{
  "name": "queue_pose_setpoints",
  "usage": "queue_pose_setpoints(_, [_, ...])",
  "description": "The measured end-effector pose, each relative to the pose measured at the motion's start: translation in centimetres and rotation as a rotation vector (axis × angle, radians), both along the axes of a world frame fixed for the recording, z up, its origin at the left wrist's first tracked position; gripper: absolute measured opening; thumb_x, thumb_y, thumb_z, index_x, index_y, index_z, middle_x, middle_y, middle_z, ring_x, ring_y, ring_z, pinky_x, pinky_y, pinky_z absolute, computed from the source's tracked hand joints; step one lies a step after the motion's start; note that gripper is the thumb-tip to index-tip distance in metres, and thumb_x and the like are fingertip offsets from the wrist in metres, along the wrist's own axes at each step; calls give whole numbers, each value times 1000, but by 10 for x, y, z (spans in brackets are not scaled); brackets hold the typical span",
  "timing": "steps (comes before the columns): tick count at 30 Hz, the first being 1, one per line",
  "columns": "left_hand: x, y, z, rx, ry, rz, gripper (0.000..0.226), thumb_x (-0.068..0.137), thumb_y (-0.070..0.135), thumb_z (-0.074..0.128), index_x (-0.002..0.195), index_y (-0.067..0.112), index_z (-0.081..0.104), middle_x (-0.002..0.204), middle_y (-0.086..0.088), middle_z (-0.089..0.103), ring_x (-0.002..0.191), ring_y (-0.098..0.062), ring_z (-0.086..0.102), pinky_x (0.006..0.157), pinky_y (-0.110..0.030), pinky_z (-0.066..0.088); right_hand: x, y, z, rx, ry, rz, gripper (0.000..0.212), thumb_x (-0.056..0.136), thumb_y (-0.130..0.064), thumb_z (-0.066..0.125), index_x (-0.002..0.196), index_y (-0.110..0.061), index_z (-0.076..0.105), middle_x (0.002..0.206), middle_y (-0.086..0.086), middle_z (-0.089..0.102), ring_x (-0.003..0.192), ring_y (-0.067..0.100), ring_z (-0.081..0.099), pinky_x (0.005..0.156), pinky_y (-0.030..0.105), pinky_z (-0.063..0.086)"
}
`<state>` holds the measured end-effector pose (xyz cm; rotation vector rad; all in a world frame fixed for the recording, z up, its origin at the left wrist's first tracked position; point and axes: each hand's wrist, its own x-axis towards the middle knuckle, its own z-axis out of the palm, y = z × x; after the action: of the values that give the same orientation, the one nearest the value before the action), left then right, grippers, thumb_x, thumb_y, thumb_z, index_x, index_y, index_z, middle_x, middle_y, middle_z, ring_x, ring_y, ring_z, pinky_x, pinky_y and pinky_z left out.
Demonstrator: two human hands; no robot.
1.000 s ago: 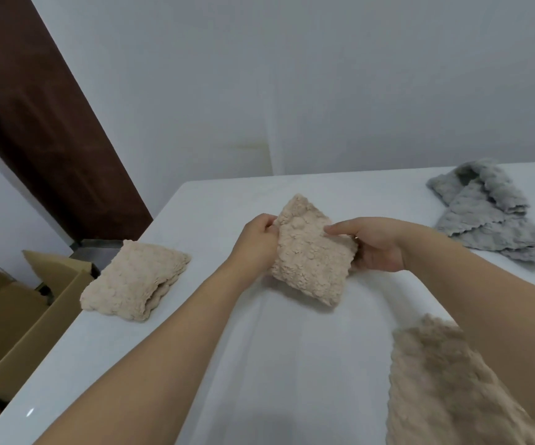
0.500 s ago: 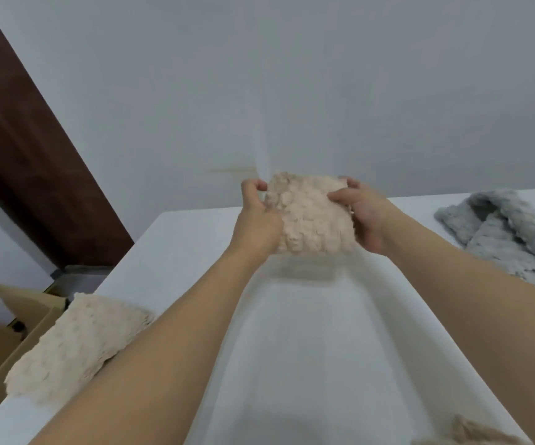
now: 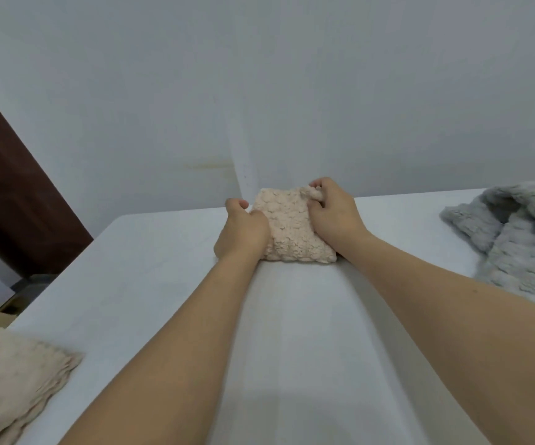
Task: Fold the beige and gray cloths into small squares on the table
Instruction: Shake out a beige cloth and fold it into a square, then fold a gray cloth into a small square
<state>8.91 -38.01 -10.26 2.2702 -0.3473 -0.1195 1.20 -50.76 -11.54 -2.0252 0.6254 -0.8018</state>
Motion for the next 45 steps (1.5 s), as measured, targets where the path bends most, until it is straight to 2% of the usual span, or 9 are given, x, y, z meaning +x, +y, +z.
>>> queue_pose_setpoints(4, [12, -12, -9, 11, -148, 37, 28, 95, 22, 33, 122, 28, 37, 81, 0, 63, 81, -28, 60, 69, -34, 34, 20, -20, -5, -52, 0, 30, 43, 93, -5, 42, 133, -18, 49, 130, 4, 51, 116, 17, 51, 98, 31, 43])
queue_pose_setpoints(11, [29, -21, -21, 89, -337, -12, 33, 99, 21, 34, 129, 26, 48, 129, -3, 53, 110, -28, 55, 83, -37, 38, 22, -24, -14, 265, -131, 74, 36, 92, -13, 50, 126, -20, 58, 83, -7, 60, 56, 5, 55, 55, 18, 45])
queue_pose_setpoints(17, [32, -19, -24, 294, -341, -193, 46, 97, 22, 30, 139, 23, 50, 147, -2, 45, 133, -28, 41, 111, -46, 28, 17, -21, -10, -476, 547, 152, 44, 103, -31, 27, 142, -15, 41, 150, 0, 39, 140, 18, 29, 117, 45, 10])
queue_pose_setpoints(24, [31, -18, -32, 411, -396, -167, 38, 94, 22, 31, 120, 14, 57, 134, -9, 54, 124, -33, 47, 107, -52, 31, 13, -19, -11, -451, 555, 161, 49, 104, -35, 22, 149, -18, 29, 159, 2, 23, 147, 17, 16, 119, 45, 3])
queue_pose_setpoints(32, [-22, -6, -15, -59, -838, -128, 42, 88, 29, 39, 123, 14, 57, 120, -7, 57, 108, -30, 49, 92, -43, 35, -104, -75, 31, -698, 658, -234, 48, 92, -27, 39, 139, -17, 44, 146, 9, 41, 133, 32, 38, 116, 49, 13])
queue_pose_setpoints(35, [-102, -23, -6, -155, -492, -547, 29, 91, 38, 46, 108, 18, 60, 105, 2, 57, 97, -19, 51, 90, -43, 44, -153, -103, 38, -457, 917, -371, 53, 89, -33, 39, 140, -16, 38, 145, 14, 37, 133, 38, 33, 111, 51, 23])
queue_pose_setpoints(38, [-177, -44, -15, 190, -226, -819, 47, 85, 66, 51, 114, 29, 55, 114, 8, 50, 108, -15, 43, 98, -38, 35, -176, -113, 31, -185, 926, -335, 51, 93, -32, 40, 141, -14, 38, 141, 20, 40, 128, 41, 37, 109, 46, 29])
queue_pose_setpoints(41, [-203, -53, -23, 183, -372, -801, 28, 94, 48, 49, 97, 22, 58, 105, 2, 53, 102, -24, 47, 91, -41, 37, -196, -107, 30, -179, 846, -321, 45, 94, -25, 41, 138, -16, 43, 137, 20, 46, 125, 39, 42, 106, 40, 31])
queue_pose_setpoints(45, [-190, -36, -11, -114, -83, -662, 18, 99, 24, 46, 83, 16, 52, 84, 2, 56, 84, -20, 53, 70, -33, 39, -212, -86, 44, -86, 739, -233, 43, 95, -29, 47, 136, -19, 45, 141, 13, 47, 126, 34, 44, 101, 36, 36])
